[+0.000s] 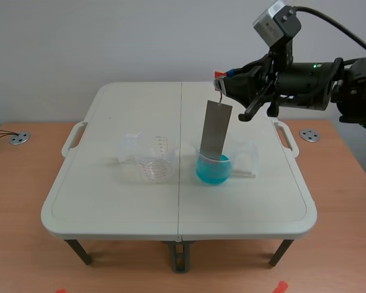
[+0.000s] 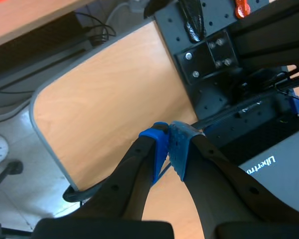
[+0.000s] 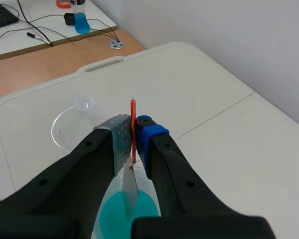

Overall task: Hold the metal plate by the orange handle, dip it into the blue solution, take it out and point at it, then put the plate back in the beaker on the left.
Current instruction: 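Lower the plate into the blue solution, then hold the plate still in the solution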

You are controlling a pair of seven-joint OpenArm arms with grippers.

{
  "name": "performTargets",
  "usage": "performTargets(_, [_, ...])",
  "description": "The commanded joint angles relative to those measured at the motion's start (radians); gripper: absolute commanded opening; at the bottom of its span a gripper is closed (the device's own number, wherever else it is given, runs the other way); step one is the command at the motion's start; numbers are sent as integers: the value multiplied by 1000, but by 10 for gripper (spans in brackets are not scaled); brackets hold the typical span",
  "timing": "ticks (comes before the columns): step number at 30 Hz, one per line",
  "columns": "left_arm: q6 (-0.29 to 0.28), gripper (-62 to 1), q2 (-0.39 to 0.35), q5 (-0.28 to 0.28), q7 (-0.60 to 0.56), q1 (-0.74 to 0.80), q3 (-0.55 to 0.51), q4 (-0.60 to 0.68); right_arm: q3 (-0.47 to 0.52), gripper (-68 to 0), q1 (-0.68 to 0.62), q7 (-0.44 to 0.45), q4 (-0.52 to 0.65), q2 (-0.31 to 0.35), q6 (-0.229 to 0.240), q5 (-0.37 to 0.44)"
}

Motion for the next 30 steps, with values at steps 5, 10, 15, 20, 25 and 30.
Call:
performTargets(5, [-2,-597,0,-6,-10,8,-5,15,-3,-664,25,80,-66,-31,7,-68])
performTargets(10, [-2,-597,0,-6,-10,7,-5,15,-4,-664,25,122,-112,-46,7,-130])
performTargets(15, [-2,-597,0,-6,-10,7,-5,15,-4,-664,25,135,-134,-46,7,-138])
performTargets(20, [-2,-597,0,-6,-10,7,-5,15,-4,-664,25,151,-134,-46,7,-156])
performTargets(25, [-2,-597,0,-6,-10,7,-5,15,-4,-664,25,153,-134,-46,7,-156])
performTargets(30, [-2,-597,0,-6,-10,7,-5,15,-4,-664,25,153,-134,-46,7,-156])
